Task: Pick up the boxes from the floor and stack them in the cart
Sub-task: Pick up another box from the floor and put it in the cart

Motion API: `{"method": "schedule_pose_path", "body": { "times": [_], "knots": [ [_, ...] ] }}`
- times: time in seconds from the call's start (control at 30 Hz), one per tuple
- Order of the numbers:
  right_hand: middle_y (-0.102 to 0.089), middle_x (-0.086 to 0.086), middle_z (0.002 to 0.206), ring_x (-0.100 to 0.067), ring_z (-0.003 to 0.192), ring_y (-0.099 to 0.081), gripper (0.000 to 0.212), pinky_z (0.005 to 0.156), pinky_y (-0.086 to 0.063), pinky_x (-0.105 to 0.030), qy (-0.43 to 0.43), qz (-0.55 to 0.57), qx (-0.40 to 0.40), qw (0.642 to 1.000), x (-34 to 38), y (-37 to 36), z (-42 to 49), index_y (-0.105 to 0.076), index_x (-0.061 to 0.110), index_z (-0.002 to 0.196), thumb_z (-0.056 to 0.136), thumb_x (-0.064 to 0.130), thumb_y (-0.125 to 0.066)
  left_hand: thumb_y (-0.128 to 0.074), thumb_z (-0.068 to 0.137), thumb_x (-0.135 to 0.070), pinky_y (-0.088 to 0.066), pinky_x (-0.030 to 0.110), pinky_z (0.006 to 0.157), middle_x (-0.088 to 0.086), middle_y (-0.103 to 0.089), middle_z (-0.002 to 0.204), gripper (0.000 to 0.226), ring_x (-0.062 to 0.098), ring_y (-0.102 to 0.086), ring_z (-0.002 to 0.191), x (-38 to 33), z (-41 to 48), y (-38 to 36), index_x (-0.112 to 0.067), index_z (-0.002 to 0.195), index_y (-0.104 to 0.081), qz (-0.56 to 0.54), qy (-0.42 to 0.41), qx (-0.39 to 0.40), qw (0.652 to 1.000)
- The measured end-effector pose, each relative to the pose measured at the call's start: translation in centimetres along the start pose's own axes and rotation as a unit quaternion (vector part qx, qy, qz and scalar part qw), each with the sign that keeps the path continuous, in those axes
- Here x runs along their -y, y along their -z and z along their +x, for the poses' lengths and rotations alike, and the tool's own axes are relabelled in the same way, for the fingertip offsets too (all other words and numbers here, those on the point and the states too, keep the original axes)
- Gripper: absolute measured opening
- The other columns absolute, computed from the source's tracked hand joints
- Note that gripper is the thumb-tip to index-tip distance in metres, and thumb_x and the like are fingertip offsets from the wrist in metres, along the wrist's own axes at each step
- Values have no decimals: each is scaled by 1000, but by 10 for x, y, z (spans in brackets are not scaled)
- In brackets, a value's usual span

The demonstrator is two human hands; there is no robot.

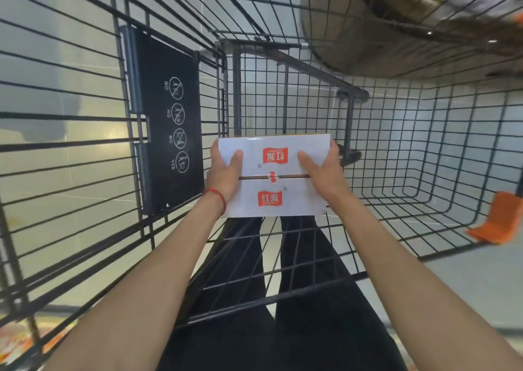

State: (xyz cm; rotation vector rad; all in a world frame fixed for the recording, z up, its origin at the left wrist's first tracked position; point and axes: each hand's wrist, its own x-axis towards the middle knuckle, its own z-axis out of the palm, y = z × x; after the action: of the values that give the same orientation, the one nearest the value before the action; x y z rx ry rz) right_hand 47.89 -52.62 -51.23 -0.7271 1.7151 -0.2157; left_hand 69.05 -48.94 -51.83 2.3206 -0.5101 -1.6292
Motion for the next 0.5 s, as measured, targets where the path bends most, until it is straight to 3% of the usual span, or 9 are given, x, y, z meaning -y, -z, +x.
{"method": "schedule_pose_path", "body": {
  "times": [0.07,0.17,0.27,0.37,0.43,0.5],
  "knots": [
    [-57,-1,135,-22,116,-62,62,86,-51,-35,-22,14,4,1000,0,2,-3,-29,21,150,99,32,-65,-44,101,-41,-53,38,85,-3,-62,115,51,20,-63,98,-4,-1,0,-32,148,-28,-13,10,-9,1000],
    [-59,1,132,-19,111,-63,51,79,-53,-33,-33,29,4,999,2,7,-19,-38,24,147,101,30,-61,-50,100,-28,-47,26,73,-7,-61,114,47,9,-60,89,-13,-12,3,-26,146,-38,-32,21,-32,999],
    [-55,1,136,-18,111,-60,43,87,-52,-34,-20,30,-23,999,7,18,-40,-46,22,142,101,27,-59,-55,96,-20,-44,30,91,-2,-57,131,52,17,-57,108,-22,-29,5,-22,146,-40,-2,-9,-60,998],
    [-55,4,135,-9,107,-57,41,77,-45,-18,9,51,-37,998,12,41,-67,-51,18,143,103,27,-57,-56,97,-18,-40,34,106,0,-46,147,59,16,-48,123,-34,-54,1,-21,151,-34,0,-41,-59,997],
    [-57,7,131,0,105,-56,39,75,-41,-11,29,82,-37,995,12,59,-88,-55,17,142,104,25,-57,-56,98,-19,-40,35,107,-2,-44,145,58,17,-47,126,-44,-75,-6,-21,152,-34,-1,-57,-55,997],
    [-63,8,127,4,105,-58,33,86,-47,-15,54,115,-55,990,8,78,-112,-61,20,135,103,25,-59,-55,99,-19,-42,32,99,-4,-46,140,51,17,-50,120,-53,-100,-16,-20,148,-40,1,-83,-51,995]
  ]
}}
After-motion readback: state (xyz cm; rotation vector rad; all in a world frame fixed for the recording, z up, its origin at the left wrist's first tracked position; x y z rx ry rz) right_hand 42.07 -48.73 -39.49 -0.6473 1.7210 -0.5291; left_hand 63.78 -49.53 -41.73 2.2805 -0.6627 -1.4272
